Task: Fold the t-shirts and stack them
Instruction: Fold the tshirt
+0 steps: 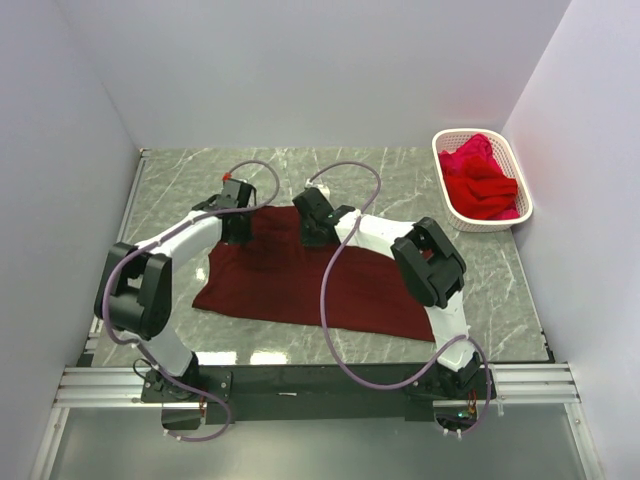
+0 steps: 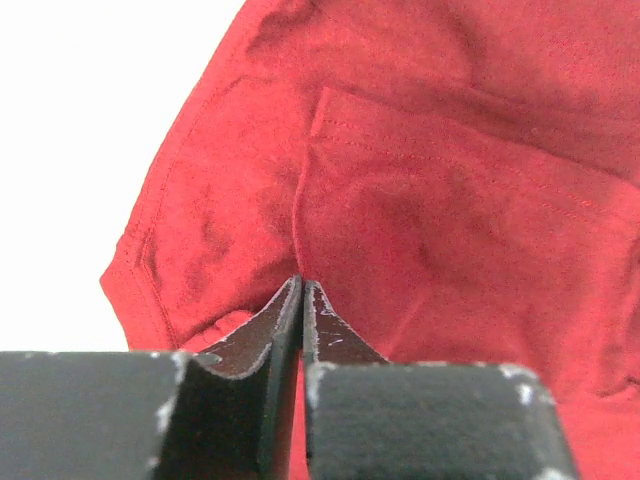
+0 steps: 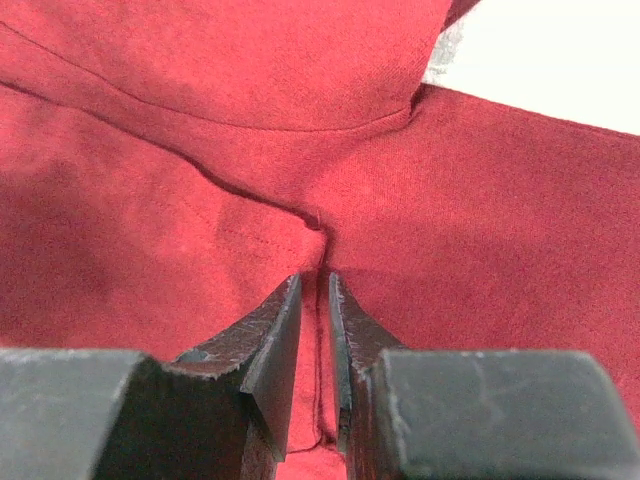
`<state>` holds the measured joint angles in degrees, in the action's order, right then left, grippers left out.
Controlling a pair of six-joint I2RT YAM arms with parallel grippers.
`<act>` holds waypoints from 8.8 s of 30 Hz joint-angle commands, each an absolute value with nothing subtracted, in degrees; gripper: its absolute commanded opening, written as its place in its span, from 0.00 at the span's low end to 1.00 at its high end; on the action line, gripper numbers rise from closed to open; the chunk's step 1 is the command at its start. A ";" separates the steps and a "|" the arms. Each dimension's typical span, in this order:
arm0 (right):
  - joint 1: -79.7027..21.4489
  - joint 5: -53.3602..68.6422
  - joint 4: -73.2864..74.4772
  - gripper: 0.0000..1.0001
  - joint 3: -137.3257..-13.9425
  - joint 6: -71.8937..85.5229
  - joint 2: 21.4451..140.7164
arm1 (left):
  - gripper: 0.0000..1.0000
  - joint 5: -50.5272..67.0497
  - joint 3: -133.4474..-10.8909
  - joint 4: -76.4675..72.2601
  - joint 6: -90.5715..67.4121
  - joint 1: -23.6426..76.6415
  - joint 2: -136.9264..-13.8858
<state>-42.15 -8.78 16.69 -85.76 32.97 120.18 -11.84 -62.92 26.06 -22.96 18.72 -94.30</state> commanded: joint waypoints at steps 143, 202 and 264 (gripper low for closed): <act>-30.76 -1.14 19.42 0.50 -101.34 41.22 127.61 | 0.66 22.77 -99.31 23.81 -26.55 6.06 -127.88; -39.81 -5.62 -7.20 0.01 -76.21 22.24 107.50 | 0.01 12.13 -61.22 15.91 -47.62 8.35 -89.14; -34.54 -0.35 12.66 0.50 -100.28 27.77 128.58 | 0.48 20.65 -61.00 12.83 -45.00 2.20 -87.10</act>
<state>-35.07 -0.82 13.23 -97.43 27.62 128.46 18.85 -58.76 12.12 -46.83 1.96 -88.16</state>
